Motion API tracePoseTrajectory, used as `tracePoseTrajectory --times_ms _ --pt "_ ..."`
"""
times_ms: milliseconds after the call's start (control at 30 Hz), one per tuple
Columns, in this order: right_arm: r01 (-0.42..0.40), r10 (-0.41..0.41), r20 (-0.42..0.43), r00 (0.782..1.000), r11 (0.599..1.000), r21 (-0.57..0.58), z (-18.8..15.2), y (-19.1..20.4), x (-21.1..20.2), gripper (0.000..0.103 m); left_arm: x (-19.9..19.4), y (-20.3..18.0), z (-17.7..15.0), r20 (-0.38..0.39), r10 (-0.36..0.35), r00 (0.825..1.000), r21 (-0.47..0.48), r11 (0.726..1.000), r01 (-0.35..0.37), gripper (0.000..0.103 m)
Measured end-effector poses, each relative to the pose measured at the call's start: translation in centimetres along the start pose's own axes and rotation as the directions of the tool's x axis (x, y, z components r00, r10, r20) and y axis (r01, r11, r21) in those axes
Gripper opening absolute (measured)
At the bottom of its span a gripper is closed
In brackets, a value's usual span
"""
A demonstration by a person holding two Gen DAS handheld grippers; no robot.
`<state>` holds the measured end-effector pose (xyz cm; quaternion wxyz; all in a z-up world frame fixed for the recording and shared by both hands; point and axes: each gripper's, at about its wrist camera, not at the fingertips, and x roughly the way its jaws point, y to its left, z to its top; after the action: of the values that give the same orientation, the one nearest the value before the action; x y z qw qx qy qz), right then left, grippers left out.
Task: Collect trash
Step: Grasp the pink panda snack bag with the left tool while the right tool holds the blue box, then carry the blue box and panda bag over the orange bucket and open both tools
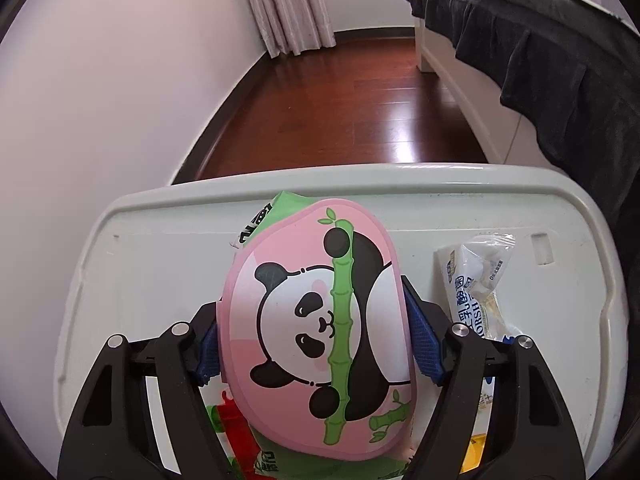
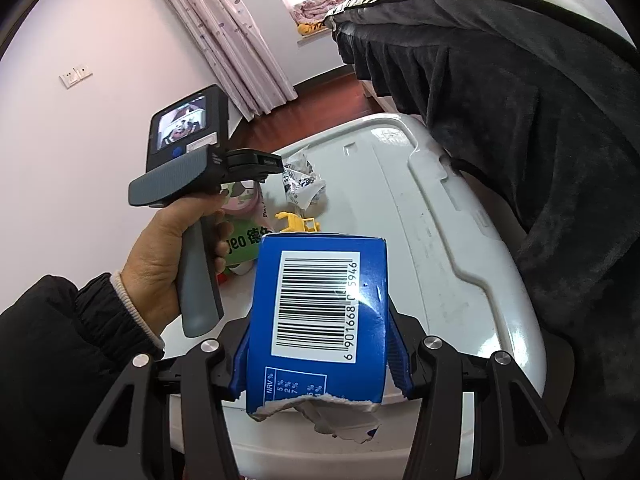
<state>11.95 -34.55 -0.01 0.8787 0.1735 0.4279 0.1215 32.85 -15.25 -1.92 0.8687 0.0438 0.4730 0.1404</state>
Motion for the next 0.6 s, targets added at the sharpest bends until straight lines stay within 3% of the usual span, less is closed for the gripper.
tracePoseTrajectory --times_ms 300,600 --pt "0.004 -0.004 -0.004 1.000 1.000 0.020 0.0 0.1 0.3 0.053 -4.9 2.8 0.2 0.095 -0.082 0.992 -0.017 0.996 0.084 0.071" --pt "0.026 -0.026 -0.010 1.000 1.000 0.012 -0.2 0.7 0.7 0.053 -12.6 7.0 -0.6 0.205 -0.172 0.964 0.001 0.985 0.175 0.071"
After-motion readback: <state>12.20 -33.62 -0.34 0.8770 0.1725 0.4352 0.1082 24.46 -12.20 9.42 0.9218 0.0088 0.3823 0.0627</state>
